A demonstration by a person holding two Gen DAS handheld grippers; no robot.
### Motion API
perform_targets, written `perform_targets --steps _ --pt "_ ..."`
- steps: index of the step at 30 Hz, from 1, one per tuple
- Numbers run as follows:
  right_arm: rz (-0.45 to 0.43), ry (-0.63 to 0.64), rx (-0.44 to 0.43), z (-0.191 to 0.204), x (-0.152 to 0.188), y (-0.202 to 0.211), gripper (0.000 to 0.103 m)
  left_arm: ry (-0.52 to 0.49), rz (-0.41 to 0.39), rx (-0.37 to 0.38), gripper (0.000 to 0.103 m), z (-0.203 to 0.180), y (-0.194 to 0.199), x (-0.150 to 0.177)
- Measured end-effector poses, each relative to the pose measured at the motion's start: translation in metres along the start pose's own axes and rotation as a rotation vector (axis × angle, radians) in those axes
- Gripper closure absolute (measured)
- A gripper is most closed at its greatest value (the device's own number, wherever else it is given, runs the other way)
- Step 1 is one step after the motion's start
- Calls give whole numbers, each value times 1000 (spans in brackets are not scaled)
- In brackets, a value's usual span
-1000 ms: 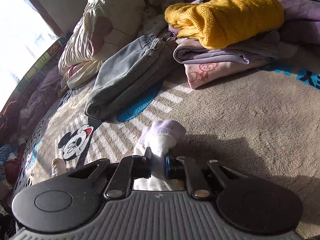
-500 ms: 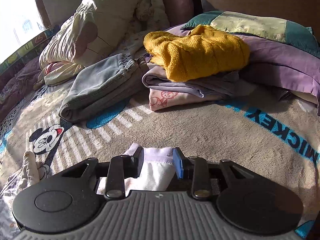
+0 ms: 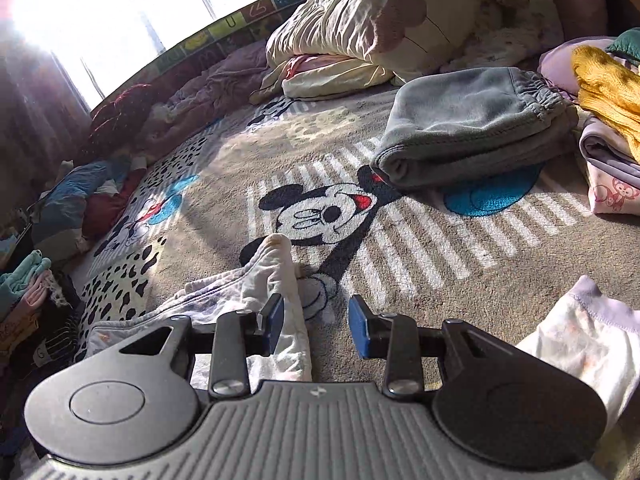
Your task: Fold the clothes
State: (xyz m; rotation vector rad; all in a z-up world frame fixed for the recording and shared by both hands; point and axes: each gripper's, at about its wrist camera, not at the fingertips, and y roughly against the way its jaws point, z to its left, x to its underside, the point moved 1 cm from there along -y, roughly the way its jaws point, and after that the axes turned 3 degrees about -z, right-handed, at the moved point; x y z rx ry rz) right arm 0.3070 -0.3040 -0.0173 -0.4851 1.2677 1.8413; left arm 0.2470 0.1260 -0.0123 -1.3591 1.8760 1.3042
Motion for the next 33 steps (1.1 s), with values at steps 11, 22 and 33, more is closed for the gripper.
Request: perform_targets --steps 11,22,33 --pt "123 46 -48 25 5 -79 55 -77 198 -77 44 -37 -131 0" --pt "79 24 -69 12 26 -94 54 -110 64 82 97 -47 -118 8" --pt "25 -310 -164 -35 25 -85 53 -774 32 803 97 -129 -10 58"
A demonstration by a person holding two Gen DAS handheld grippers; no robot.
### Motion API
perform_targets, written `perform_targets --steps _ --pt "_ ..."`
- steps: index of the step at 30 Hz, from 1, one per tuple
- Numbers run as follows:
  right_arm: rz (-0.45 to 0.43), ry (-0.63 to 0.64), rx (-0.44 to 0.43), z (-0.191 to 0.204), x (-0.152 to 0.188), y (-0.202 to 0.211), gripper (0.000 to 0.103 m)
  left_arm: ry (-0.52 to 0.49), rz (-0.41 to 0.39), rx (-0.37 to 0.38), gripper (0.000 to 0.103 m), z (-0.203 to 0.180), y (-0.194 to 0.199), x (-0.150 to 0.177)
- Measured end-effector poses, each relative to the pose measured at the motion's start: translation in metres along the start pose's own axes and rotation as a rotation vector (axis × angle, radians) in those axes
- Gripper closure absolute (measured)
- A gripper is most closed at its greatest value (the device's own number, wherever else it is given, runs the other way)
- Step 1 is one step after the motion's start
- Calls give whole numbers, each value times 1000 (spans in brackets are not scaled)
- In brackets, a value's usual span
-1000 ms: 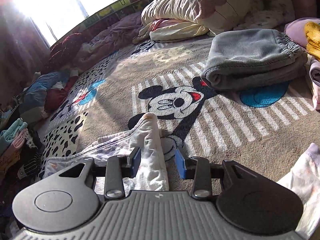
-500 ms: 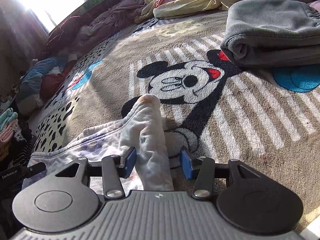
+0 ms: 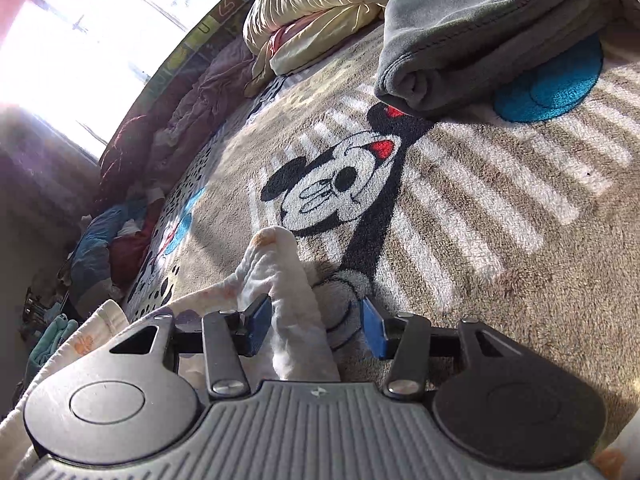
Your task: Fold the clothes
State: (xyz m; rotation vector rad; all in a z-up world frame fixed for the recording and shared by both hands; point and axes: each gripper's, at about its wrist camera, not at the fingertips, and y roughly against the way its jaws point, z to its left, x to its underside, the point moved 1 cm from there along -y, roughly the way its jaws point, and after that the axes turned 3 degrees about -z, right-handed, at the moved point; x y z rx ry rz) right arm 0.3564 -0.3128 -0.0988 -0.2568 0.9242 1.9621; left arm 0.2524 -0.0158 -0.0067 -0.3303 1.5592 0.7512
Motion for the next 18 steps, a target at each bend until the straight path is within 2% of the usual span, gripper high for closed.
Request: perform_targets --steps 3,5,6,8,9,11,13,15,18 --pt "-11 -29 -10 -6 0 2 53 52 -22 -12 97 17 -1 2" --pt "-14 -18 -5 -4 1 2 53 163 -64 -12 97 44 0 4" --pt "-14 -8 -2 -3 2 1 53 252 -73 -47 96 65 -2 8" --pt "-13 8 4 -1 3 -1 53 454 -36 -192 96 112 -15 20" --pt "-13 16 8 0 4 -2 53 524 -17 -251 94 130 -19 25" --pt "-14 35 16 3 4 -3 53 588 22 -339 88 149 -19 33" --pt "-13 55 25 6 5 -4 53 651 62 -427 63 168 -19 41" --pt "-10 79 32 9 6 -4 52 704 90 -504 59 182 -16 47" --pt "-7 115 39 13 8 -5 49 732 85 -552 55 178 6 47"
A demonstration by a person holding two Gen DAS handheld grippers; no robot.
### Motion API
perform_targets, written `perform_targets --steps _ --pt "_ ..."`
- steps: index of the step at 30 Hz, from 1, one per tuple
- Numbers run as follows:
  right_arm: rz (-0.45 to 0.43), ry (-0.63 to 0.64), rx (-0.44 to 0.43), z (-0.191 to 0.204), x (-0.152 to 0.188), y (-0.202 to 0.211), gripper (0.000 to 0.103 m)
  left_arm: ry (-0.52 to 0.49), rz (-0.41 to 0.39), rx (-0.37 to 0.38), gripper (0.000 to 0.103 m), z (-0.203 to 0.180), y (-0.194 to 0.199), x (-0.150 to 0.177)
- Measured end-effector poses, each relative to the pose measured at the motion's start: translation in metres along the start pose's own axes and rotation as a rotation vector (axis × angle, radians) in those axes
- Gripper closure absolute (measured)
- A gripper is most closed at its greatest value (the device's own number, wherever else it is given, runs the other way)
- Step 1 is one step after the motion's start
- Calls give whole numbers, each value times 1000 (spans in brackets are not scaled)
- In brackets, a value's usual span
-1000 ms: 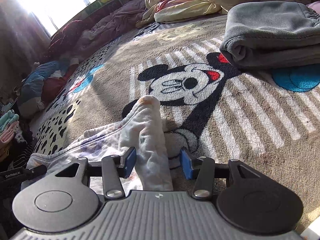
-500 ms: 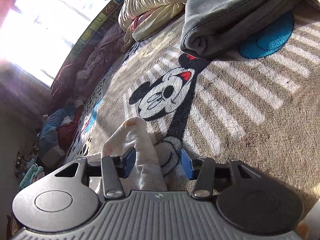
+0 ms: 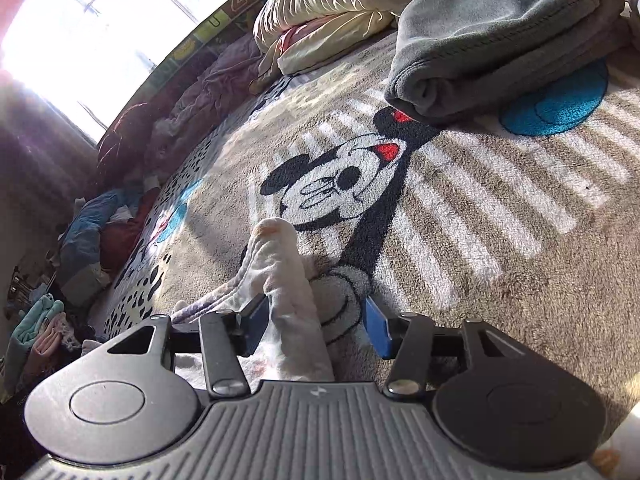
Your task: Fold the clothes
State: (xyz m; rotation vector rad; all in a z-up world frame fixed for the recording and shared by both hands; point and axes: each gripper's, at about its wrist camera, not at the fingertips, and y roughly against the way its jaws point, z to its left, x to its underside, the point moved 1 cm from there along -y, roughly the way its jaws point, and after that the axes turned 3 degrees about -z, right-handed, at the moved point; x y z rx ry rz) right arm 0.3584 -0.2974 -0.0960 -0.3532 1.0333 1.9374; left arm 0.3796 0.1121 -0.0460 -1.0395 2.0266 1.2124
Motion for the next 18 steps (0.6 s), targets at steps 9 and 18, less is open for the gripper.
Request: perform_targets --steps 9,18 --pt "28 209 73 34 -4 -6 49 10 121 -161 73 12 -16 9" --pt "92 234 51 36 -11 -35 69 385 83 270 97 67 -19 6"
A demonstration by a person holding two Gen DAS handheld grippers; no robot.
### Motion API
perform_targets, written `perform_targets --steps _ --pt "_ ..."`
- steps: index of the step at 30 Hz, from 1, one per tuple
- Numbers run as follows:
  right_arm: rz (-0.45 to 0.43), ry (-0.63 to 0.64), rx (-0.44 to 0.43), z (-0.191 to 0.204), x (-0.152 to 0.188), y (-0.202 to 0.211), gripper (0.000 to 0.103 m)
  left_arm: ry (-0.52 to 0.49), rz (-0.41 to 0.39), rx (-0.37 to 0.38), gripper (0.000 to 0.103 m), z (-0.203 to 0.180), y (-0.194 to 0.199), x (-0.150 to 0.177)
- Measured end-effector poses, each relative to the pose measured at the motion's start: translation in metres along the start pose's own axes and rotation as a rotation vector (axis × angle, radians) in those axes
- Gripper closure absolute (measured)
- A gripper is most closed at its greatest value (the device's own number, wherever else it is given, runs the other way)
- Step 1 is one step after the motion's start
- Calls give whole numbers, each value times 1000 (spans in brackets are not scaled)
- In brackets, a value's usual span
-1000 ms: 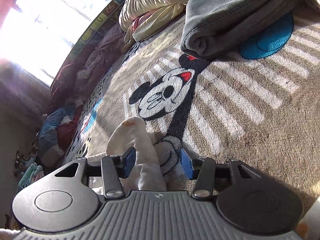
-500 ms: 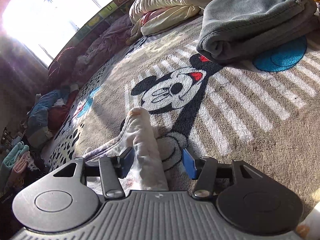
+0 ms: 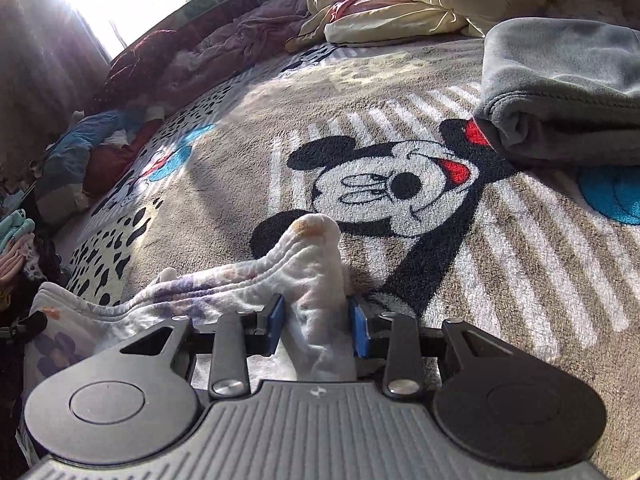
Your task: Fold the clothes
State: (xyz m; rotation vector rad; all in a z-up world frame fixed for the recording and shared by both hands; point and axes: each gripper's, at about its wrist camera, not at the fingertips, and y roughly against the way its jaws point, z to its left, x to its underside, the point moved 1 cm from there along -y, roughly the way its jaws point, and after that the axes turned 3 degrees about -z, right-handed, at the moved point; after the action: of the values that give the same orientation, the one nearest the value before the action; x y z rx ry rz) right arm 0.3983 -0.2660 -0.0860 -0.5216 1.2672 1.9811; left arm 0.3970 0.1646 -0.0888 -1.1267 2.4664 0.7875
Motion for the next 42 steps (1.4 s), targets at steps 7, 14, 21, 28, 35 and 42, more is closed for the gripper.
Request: perform_targets --steps 7,14,21,28,35,42 --pt "-48 46 52 8 4 12 70 -190 -85 -287 62 -33 15 5" --pt "-182 47 -31 18 -14 37 68 -204 -2 -160 63 -43 -11 14" --pt "-1 -73 -59 -10 -19 -26 82 -33 45 -264 79 -8 -25 9" --pt "-44 -105 -92 -12 -13 22 60 -131 -28 -208 58 -53 36 34" --pt "-75 -58 -203 -2 45 121 56 -165 -30 -142 50 -81 110 98" --pt "-54 172 -238 32 147 186 54 -171 -51 -292 44 -57 153 182"
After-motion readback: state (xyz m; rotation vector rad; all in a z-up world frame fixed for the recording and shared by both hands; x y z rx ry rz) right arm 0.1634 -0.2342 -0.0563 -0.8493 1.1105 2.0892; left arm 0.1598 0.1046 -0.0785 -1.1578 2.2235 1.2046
